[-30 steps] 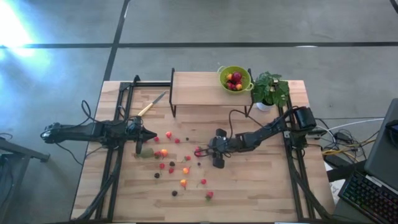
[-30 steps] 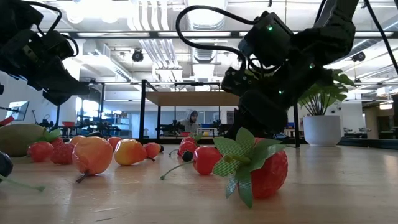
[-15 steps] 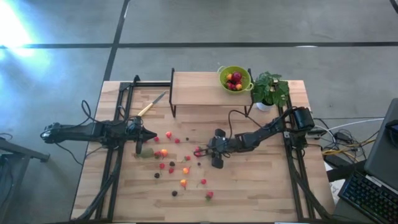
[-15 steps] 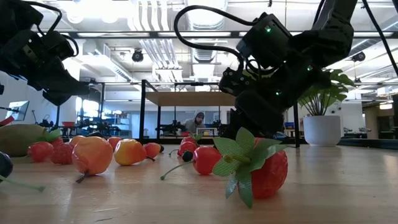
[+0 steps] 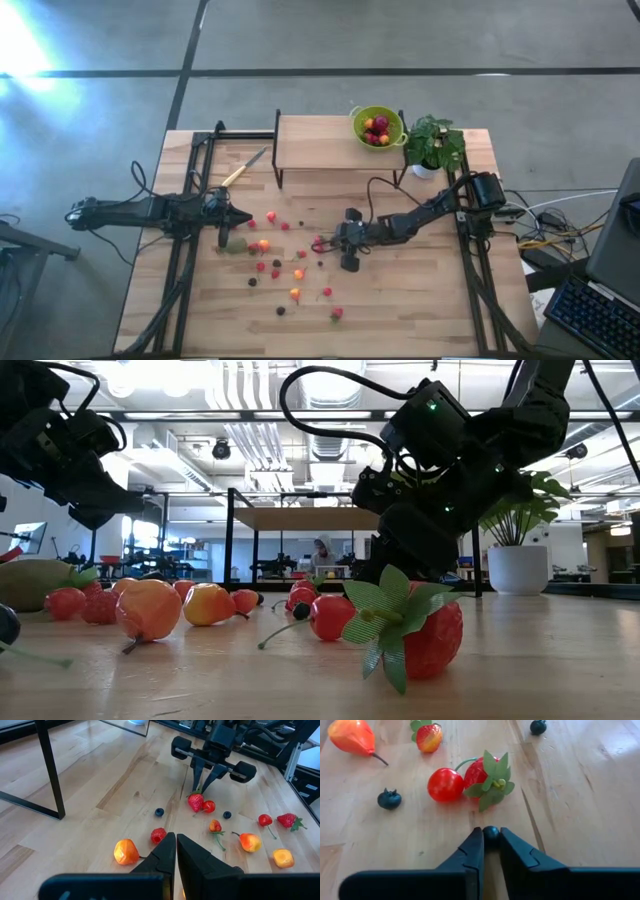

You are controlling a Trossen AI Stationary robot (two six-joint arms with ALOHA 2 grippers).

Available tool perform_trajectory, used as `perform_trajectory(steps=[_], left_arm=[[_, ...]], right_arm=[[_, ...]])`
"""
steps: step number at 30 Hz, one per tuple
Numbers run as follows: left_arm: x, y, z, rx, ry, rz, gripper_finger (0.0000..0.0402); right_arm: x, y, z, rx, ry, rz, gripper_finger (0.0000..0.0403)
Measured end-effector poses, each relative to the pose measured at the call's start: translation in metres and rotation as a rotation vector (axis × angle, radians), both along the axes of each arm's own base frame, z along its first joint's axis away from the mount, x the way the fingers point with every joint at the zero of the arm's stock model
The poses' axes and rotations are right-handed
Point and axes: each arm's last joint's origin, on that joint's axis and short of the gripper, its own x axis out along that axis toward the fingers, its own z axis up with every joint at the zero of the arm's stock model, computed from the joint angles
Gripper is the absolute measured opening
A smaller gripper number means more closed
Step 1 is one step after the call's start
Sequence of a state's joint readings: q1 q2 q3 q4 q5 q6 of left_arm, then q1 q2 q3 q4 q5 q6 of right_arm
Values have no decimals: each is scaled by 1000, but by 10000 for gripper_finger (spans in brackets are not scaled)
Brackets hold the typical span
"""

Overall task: Build produce basket
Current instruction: Put the blueberry into the green basket

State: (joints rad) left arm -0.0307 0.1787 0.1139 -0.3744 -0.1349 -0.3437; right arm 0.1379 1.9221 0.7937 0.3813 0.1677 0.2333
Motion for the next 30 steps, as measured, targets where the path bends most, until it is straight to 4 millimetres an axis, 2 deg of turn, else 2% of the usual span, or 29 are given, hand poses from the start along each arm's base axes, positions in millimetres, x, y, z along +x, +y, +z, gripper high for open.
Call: perform_trajectory(steps=[9,15,22,26,30], left_arm=[[0,0,0,0,0,0,21],[0,0,0,0,0,0,21],[0,0,0,0,0,0,21],[0,0,0,0,0,0,21],[0,0,0,0,0,0,21]], right_arm=[[1,0,1,0,-1,-5,56],[2,0,11,-9,5,2,43],[-4,-2,76,-75,-9,39,47],[-14,-9,129,-175,-45,28,44],[-33,-24,180,-301,-64,-56,40]])
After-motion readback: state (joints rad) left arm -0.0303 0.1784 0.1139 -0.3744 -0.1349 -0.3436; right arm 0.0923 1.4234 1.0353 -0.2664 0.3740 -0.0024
